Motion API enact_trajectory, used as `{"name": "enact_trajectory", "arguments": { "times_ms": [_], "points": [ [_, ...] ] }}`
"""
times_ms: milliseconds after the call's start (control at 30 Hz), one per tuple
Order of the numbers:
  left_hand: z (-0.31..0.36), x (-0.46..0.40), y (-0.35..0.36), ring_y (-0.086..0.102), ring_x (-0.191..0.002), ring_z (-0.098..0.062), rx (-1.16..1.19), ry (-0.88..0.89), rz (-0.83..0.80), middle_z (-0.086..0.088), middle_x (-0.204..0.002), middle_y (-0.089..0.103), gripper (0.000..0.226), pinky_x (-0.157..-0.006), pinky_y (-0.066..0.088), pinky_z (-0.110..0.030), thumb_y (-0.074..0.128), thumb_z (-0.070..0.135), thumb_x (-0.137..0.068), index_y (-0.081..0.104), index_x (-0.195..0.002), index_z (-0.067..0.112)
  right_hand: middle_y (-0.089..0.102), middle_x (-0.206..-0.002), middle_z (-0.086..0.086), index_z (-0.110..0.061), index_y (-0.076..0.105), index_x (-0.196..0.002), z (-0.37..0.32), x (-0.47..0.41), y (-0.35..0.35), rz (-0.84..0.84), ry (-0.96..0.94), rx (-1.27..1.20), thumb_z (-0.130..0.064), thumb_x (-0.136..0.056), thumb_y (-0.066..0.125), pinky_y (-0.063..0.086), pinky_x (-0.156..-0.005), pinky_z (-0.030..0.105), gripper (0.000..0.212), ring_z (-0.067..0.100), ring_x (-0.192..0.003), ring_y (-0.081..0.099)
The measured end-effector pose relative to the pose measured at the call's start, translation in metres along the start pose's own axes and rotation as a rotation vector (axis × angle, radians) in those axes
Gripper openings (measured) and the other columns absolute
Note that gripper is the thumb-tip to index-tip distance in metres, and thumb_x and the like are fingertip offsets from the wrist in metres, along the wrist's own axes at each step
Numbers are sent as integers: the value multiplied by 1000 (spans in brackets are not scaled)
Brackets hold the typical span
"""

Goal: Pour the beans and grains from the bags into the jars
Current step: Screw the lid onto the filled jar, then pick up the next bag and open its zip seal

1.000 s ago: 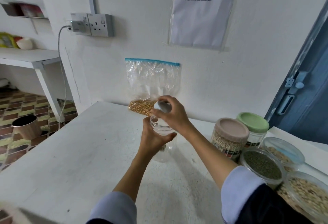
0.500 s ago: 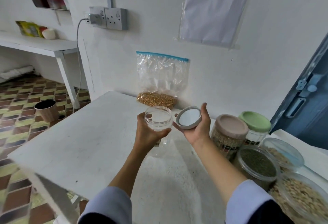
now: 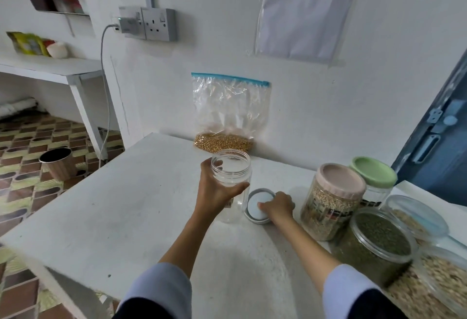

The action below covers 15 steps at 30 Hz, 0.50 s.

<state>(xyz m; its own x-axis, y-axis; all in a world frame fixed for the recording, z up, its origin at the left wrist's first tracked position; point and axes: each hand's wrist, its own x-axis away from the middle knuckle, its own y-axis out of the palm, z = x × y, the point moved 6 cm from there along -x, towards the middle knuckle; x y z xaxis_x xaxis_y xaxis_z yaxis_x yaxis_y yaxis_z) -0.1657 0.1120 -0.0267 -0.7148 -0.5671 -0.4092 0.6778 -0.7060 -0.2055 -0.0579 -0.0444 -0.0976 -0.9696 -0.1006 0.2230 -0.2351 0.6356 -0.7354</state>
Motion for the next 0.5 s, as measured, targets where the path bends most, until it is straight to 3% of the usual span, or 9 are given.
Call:
{"name": "enact_trajectory", "arguments": {
  "times_ms": [133,267,367,433,500],
  "points": [
    [-23,-17,-4,51,-109,-6,-32,-38,-105,9,-119,50,87,-82,38,-5,91,28,-55,38,-124,26,38,-137,12,-10,45,-130,-14,-11,2,-40,44,312,-34,-87,66,39,-98,33,53,32,-130,34],
    [-30,-29,-8,53,-112,-5,35,-13,-181,12,-121,52,95,-87,41,-10,88,45,-50,38,-129,27,37,-136,12,-14,46,-128,-20,-21,2,-73,93,445,-39,-82,71,39,-97,36,59,32,-129,34],
    [-32,-29,-2,52,-114,-1,56,24,-297,20,-122,49,102,-93,44,-16,80,61,-44,33,-130,34,40,-133,14,-12,48,-122,-35,-38,-7,-66,73,403,-34,-82,71,37,-94,37,51,34,-126,35],
    [-37,-32,0,50,-116,2,97,26,-343,22,-124,47,104,-92,43,-11,79,62,-44,29,-131,35,49,-129,15,-10,52,-115,-48,-49,-17,-23,51,350,-34,-81,71,37,-90,36,47,35,-123,42],
    [-39,-34,0,48,-116,8,133,23,-380,22,-125,47,104,-88,40,-4,80,60,-44,29,-131,35,61,-109,15,-5,57,-103,-63,-56,-30,29,-3,202,-28,-81,71,40,-76,30,34,34,-110,54]
  ]
}}
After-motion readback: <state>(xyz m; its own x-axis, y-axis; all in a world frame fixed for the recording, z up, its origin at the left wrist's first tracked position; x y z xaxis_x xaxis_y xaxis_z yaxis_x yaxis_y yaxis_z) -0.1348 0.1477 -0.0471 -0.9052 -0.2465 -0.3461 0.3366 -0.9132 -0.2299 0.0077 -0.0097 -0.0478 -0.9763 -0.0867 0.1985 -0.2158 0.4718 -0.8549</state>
